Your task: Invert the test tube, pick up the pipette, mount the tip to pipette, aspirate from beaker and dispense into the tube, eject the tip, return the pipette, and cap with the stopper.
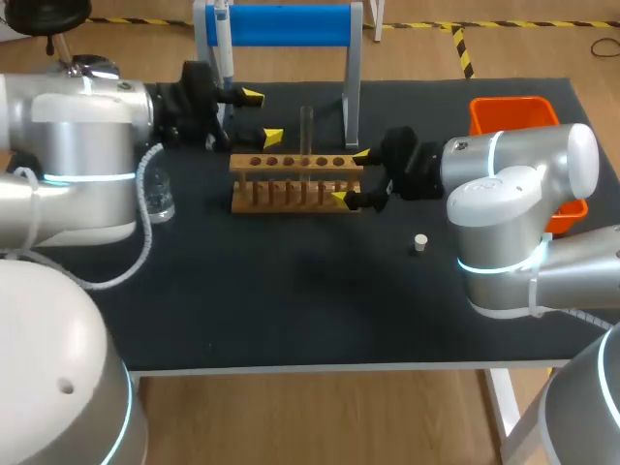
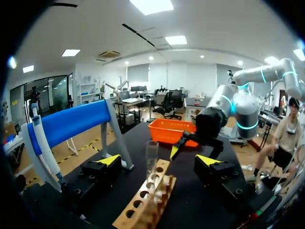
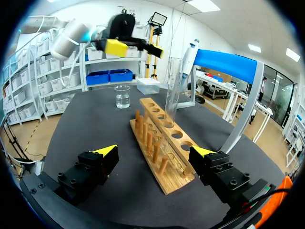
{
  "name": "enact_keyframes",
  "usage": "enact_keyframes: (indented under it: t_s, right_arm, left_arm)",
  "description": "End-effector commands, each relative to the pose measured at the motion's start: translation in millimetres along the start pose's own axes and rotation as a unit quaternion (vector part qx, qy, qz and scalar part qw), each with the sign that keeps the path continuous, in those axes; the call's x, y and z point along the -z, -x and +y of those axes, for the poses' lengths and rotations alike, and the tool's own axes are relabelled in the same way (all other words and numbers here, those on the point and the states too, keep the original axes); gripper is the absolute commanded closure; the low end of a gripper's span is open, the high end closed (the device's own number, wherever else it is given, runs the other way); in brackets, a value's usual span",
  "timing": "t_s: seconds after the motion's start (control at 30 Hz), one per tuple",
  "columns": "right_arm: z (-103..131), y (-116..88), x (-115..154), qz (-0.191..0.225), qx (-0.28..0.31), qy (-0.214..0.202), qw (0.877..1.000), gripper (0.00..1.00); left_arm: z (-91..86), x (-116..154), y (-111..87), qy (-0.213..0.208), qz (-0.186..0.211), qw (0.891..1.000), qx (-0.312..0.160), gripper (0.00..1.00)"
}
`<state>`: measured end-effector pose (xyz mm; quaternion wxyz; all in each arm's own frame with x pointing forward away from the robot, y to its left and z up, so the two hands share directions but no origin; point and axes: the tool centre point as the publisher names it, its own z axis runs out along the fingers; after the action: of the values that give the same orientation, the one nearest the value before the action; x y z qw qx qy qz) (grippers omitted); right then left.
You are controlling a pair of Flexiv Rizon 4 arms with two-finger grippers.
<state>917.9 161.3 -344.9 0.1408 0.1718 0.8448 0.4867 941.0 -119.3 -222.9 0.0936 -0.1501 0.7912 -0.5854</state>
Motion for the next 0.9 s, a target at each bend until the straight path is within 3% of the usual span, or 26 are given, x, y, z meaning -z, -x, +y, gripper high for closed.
enact_keyframes:
  t_s: [0.03,0.9]
  right_arm:
    - [-0.6,-0.1,0.1,0.000,0.000,0.000,1.000,0.00]
    - [-0.6,-0.1,0.1,0.000,0.000,0.000,1.000,0.00]
  left_arm:
    - [-20.8,41.6,-9.0,0.026,0.037,0.999,0.019,0.00]
    - [-18.7,48.5,-4.3,0.028,0.025,0.999,0.024,0.00]
